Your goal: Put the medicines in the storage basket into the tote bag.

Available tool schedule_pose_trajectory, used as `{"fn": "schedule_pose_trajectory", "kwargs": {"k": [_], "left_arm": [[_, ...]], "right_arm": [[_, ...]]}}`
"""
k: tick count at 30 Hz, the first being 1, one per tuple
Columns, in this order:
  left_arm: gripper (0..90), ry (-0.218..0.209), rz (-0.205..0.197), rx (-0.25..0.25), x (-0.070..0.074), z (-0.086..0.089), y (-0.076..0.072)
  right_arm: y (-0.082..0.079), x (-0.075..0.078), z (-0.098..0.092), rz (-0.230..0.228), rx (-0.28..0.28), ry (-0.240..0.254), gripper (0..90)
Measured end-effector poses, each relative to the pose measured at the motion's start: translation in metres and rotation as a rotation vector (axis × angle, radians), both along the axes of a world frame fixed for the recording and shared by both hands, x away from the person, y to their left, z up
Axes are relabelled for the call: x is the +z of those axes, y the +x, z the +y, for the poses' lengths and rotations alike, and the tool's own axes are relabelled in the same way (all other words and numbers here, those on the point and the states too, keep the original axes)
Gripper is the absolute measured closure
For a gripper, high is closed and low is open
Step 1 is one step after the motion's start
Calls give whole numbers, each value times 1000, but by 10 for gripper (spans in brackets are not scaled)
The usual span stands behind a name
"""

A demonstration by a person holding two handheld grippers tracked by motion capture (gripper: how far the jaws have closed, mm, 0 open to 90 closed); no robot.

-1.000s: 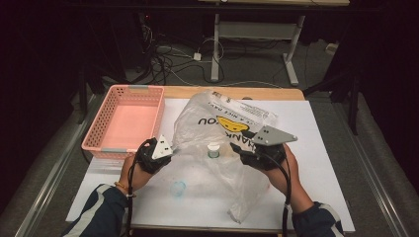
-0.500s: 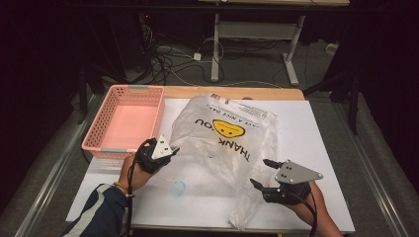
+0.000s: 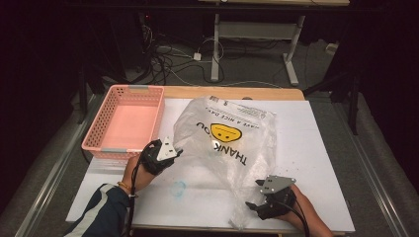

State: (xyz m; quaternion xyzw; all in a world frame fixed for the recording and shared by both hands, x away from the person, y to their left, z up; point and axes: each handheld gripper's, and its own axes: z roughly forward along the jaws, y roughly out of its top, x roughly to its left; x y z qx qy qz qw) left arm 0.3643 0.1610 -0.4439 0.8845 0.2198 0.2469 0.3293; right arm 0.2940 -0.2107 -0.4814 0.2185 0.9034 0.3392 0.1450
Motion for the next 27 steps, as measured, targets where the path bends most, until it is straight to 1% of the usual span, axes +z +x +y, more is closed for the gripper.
{"fn": "schedule_pose_trajectory", "kwargs": {"k": [1,2,3,5,6,7,8,9,10,11,13,14,15,17,18,19,20,21,22,23,24,25,26,27], "left_arm": [[871,2,-3,2,0,0,0],[871,1,-2,1,0,0,0],[871,-1,-1,0,0,0,0],[871,-1,-6,-1,0,1,-1],[871,-5,-8,-1,0,1,-1],[871,-9,-11,3,0,1,-1],[871,-14,-17,10,0,1,-1],[871,-21,-22,14,0,1,-2],[871,-27,-24,15,0,2,-2],[871,-31,-29,20,1,2,-2],[872,-48,-41,19,2,2,-4],[872,-48,-41,19,2,2,-4],[872,-53,-49,21,3,3,-4],[873,-67,-61,17,6,4,-6],[873,-71,-70,17,8,4,-7],[873,-90,-90,15,14,7,-10],[872,-90,-90,15,14,7,-10],[872,-102,-101,16,18,9,-11],[873,-132,-124,20,27,14,-15],[873,-146,-137,24,31,16,-16],[873,-159,-146,26,35,17,-17],[873,-159,-146,26,35,17,-17],[873,-170,-157,29,38,19,-18],[873,-178,-168,30,42,20,-19]], "right_arm": [[2,-1,-1,20,2,14,295],[2,-1,-1,20,2,14,295],[6,0,-1,43,5,34,446],[6,1,1,47,-6,28,585],[7,2,2,48,3,29,638],[7,2,2,48,3,29,638],[7,2,3,46,4,25,697],[8,2,4,45,-4,26,759],[9,3,5,41,-25,19,871],[9,3,5,41,-25,19,871],[10,4,8,12,-32,-2,891],[9,4,9,-9,-34,-10,893],[9,6,10,-21,-36,-5,893],[7,13,10,-65,-43,23,894],[5,19,9,-95,-53,48,895],[2,25,8,-125,-57,77,895],[0,32,7,-158,-59,98,895],[-3,38,7,-195,-65,115,895],[-5,45,5,-228,-71,134,896],[-7,52,4,-256,-76,155,896],[-9,58,3,-286,-81,170,896],[-11,64,1,-325,-88,182,896],[-11,64,1,-325,-88,182,896],[-13,70,0,-361,-97,192,896]]}}
